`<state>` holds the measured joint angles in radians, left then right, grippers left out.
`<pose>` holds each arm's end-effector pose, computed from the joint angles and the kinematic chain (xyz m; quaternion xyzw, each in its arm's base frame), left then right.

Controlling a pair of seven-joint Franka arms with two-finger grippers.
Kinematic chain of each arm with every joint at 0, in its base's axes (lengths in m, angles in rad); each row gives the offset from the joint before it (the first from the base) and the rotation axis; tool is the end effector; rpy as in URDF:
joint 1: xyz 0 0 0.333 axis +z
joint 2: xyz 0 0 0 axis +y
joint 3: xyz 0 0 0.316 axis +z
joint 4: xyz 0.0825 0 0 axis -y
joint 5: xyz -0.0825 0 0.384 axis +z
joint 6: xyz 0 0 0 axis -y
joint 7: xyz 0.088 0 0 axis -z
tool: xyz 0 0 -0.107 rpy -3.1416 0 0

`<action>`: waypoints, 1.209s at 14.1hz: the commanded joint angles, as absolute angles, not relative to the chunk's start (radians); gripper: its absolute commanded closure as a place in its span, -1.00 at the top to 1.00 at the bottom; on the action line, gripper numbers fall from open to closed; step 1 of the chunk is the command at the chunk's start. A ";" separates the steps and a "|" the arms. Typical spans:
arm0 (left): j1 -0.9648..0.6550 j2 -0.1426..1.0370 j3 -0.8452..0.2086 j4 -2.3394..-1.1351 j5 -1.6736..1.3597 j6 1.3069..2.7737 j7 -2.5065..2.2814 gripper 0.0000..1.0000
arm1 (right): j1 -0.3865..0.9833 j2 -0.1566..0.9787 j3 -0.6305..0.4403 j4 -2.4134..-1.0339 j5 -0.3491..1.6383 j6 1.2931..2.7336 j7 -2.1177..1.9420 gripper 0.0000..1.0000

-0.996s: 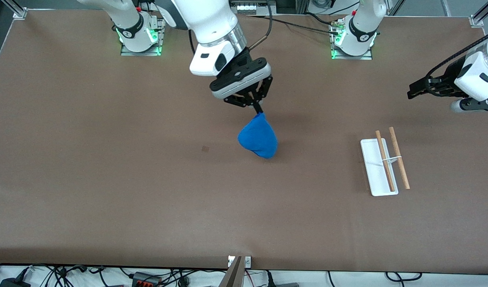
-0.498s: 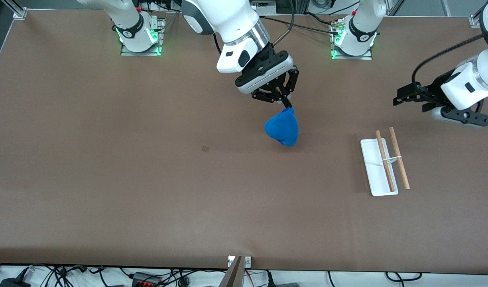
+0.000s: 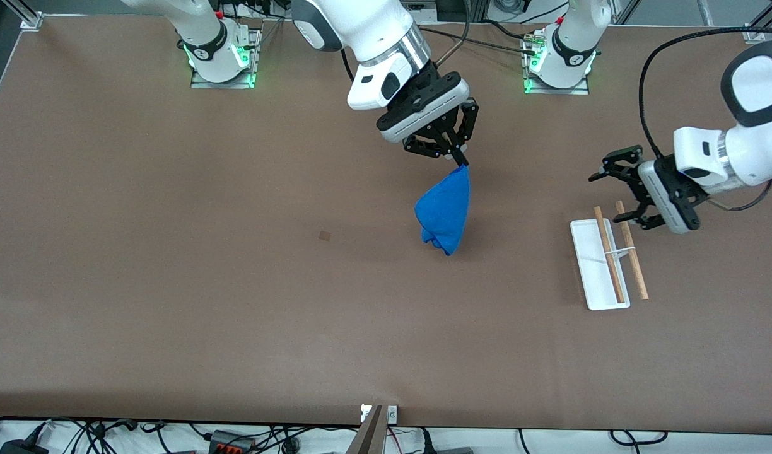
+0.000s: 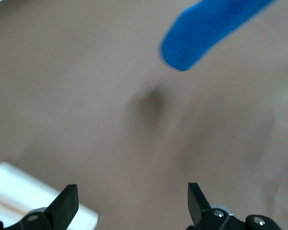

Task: Pass towel and hang on rack
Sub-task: 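Grasp the hanging towel with the left gripper below the right gripper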

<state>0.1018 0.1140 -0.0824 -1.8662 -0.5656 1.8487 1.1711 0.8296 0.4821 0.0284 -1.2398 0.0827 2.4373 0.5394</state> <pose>0.5818 -0.0295 0.4546 0.8538 -0.4423 0.0975 0.2568 0.4934 0.5625 0.5756 -0.9275 -0.1248 -0.2410 0.2569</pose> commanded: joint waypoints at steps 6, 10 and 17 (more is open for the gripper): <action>0.097 0.301 -0.209 -1.954 -0.958 2.022 1.827 1.00 | 0.839 0.491 0.023 -1.221 0.087 2.444 0.548 -1.00; 0.081 0.380 -0.222 -1.976 -1.083 2.031 1.981 1.00 | 0.839 0.491 0.023 -1.246 0.084 2.468 0.546 -1.00; -0.018 0.463 -0.224 -1.988 -1.339 2.097 2.206 1.00 | 0.839 0.491 0.023 -1.249 0.083 2.473 0.540 -1.00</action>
